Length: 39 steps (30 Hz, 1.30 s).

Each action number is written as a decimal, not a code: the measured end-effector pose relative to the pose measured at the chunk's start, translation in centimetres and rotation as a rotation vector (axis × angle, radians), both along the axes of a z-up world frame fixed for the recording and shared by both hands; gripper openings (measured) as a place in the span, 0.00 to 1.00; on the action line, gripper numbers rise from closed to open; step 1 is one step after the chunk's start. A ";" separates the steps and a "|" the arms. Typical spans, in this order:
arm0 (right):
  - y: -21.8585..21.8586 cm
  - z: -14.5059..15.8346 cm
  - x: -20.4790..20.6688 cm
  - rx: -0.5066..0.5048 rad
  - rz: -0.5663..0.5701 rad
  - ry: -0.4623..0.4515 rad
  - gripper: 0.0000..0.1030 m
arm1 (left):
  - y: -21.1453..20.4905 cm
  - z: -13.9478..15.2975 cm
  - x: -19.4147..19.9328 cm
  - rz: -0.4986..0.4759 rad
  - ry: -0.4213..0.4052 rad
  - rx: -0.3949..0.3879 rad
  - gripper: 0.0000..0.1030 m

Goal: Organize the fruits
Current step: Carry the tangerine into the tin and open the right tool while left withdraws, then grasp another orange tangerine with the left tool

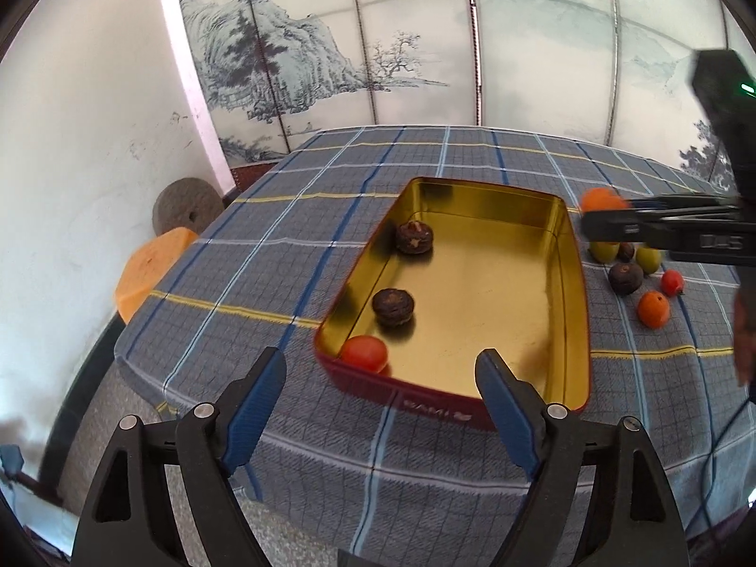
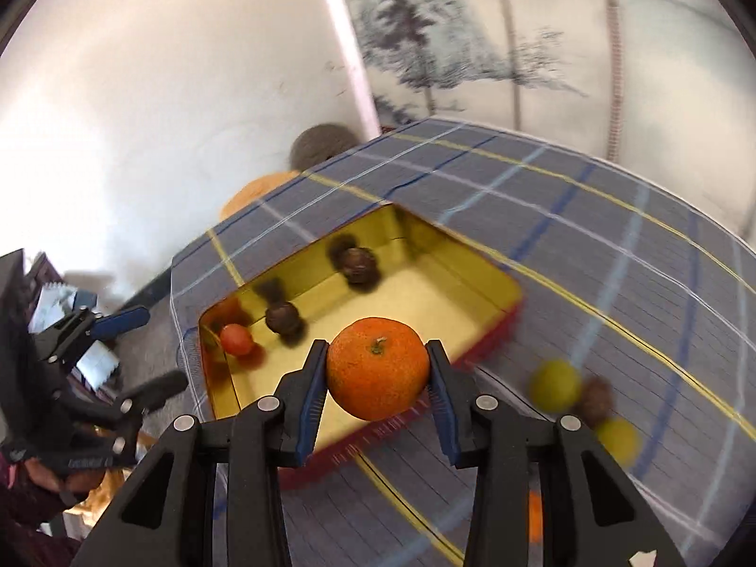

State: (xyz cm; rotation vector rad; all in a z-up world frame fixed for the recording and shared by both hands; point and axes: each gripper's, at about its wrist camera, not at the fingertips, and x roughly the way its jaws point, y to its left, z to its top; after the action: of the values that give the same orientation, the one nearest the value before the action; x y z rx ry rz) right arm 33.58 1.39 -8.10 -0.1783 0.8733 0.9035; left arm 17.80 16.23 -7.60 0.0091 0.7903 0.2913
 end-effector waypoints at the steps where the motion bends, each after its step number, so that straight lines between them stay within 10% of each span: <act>1: 1.0 -0.3 0.1 -0.007 0.014 0.004 0.36 | 0.2 -0.1 -0.1 0.003 0.002 0.001 0.80; 17: 8.9 -5.6 3.3 -0.128 0.043 0.109 0.39 | 1.1 -1.7 0.3 -0.004 0.053 -0.036 0.81; 20: 8.5 -4.4 3.7 -0.042 0.010 0.109 0.58 | 0.9 -1.7 0.3 -0.008 0.055 -0.027 0.81; 28: 1.2 0.7 0.5 0.123 -0.092 -0.046 0.78 | 0.0 -1.2 0.0 -0.024 0.054 -0.021 0.81; 39: -15.3 -1.5 -3.7 -0.201 -0.356 -0.217 0.81 | -3.9 -0.1 0.1 -0.105 0.052 0.038 0.81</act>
State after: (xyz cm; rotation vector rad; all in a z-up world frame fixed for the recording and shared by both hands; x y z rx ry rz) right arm 29.83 -13.90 -9.56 -0.2795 0.7611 0.4548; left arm 17.95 12.37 -7.75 0.0941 0.8327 0.2069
